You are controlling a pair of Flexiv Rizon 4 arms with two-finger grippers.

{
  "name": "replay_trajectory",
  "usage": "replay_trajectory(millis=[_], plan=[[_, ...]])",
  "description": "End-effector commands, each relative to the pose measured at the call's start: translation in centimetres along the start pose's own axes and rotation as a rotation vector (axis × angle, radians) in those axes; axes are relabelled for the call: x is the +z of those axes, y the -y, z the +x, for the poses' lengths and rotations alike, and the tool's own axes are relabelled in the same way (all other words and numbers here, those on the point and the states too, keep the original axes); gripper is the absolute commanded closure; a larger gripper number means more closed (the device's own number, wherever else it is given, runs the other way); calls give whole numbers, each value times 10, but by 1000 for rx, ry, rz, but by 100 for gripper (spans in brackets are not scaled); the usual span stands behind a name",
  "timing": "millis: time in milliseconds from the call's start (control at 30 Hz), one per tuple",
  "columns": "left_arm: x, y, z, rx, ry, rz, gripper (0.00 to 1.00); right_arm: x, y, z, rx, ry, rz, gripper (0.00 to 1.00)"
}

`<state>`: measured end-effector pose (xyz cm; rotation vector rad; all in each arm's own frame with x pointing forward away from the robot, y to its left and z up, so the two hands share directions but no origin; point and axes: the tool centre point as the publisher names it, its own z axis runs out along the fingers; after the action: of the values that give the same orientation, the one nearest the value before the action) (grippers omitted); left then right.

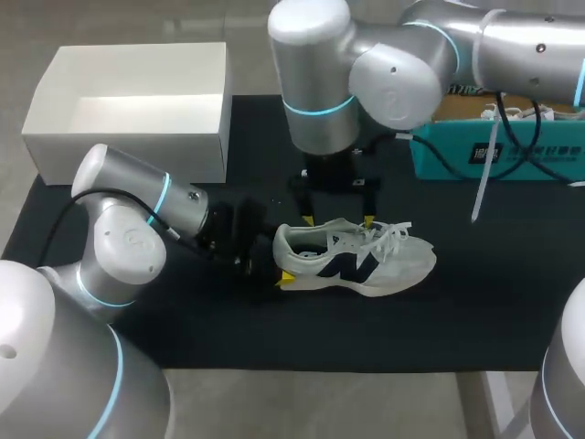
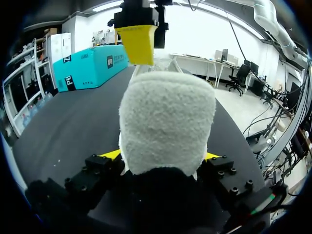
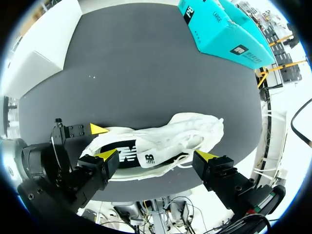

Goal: Take the shoe out of the shoebox, open the shoe tongue, remove and reinsert the insole, then place the shoe into the shoebox

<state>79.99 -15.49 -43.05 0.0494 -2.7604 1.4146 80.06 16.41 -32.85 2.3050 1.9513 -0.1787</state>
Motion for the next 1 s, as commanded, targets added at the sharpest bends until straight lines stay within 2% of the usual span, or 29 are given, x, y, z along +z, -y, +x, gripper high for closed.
replay_trajectory(millis=[33, 233, 433, 667, 700, 767, 833, 900, 967, 1000], plan=[[1, -1, -1, 0, 0, 1, 100, 6, 9, 10, 13, 31, -1, 0], [1, -1, -1, 0, 0, 1, 100, 16, 16, 2, 57, 46, 10, 0], [1, -1, -1, 0, 0, 1, 100, 23, 14, -4, 86, 122, 26, 0], [1, -1, -1, 0, 0, 1, 100, 25, 8, -10, 100, 152, 33, 0], [1, -1, -1, 0, 0, 1, 100, 24, 8, -11, 104, 157, 34, 7], [1, -1, -1, 0, 0, 1, 100, 23, 8, -14, 108, 170, 38, 52], [1, -1, -1, 0, 0, 1, 100, 22, 8, -17, 112, 180, 41, 63], [1, -1, -1, 0, 0, 1, 100, 20, 9, -20, 119, 188, 43, 69], [1, -1, -1, 0, 0, 1, 100, 18, 10, -22, 126, 193, 43, 87], [1, -1, -1, 0, 0, 1, 100, 18, 11, -23, 128, 195, 43, 91]])
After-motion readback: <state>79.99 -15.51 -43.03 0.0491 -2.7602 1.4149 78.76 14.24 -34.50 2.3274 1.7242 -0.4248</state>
